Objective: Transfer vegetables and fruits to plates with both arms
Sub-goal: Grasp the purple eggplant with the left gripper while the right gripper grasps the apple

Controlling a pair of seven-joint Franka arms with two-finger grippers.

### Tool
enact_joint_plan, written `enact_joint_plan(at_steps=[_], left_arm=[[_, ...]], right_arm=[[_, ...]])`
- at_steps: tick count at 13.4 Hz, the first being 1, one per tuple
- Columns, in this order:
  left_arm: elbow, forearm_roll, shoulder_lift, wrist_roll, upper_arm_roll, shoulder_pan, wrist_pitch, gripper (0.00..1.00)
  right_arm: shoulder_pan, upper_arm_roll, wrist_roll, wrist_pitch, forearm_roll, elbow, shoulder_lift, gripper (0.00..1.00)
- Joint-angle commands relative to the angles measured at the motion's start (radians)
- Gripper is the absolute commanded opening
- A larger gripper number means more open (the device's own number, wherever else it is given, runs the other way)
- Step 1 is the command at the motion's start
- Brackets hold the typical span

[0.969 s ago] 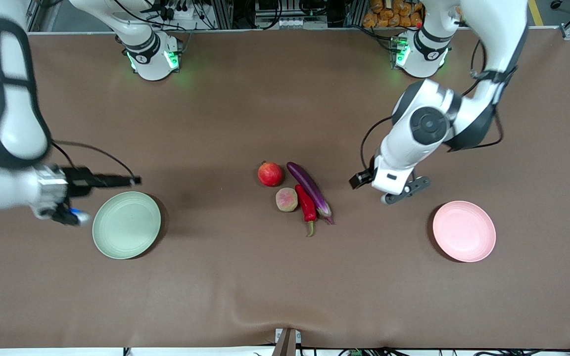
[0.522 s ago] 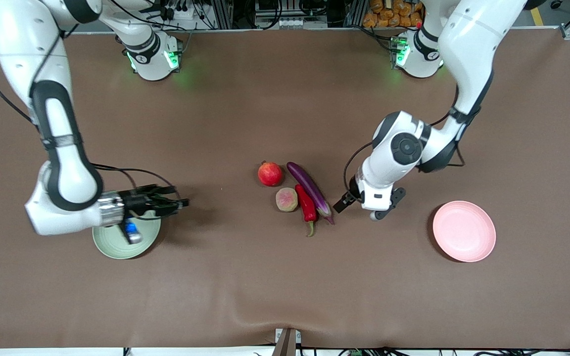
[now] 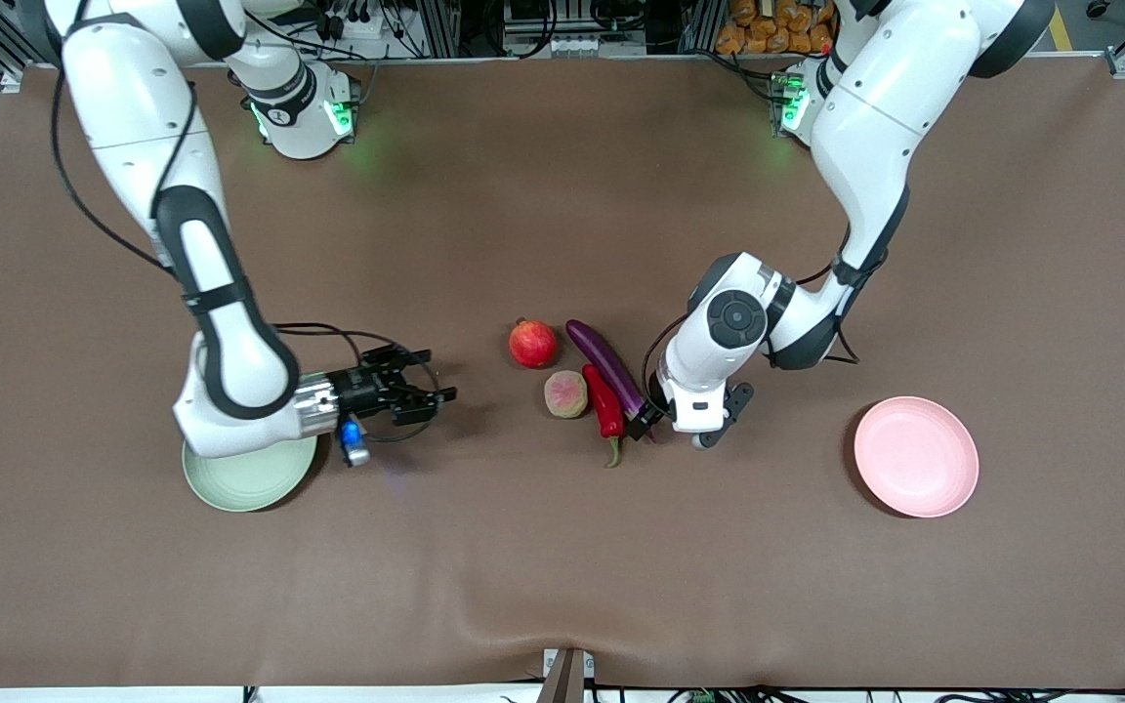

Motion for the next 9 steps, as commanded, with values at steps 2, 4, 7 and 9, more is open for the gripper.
enact_joint_plan(at_steps=[2,4,7,9], left_arm=[[0.036,0.027,0.043,-0.024,0.011,-0.017,0.042,0.91],[0.036,0.033,0.044,-0.024,0.011,-0.020,0.043,0.75],[0.032,0.044,0.043,-0.019,0.011,-0.023,0.042,0.29],[0.031,0.059,0.028,-0.001,0.011,-0.017,0.037,0.00]], right_arm=[[0.070,-0.008,0.009,0.093,0.165,-0.137,-0.027,1.00],[0.077,-0.008,0.007,0.105,0.208,-0.163,-0.028,1.00],[0.097,-0.006,-0.005,0.105,0.260,-0.200,-0.033,1.00],[0.122,-0.006,-0.005,0.121,0.296,-0.205,-0.030,1.00]])
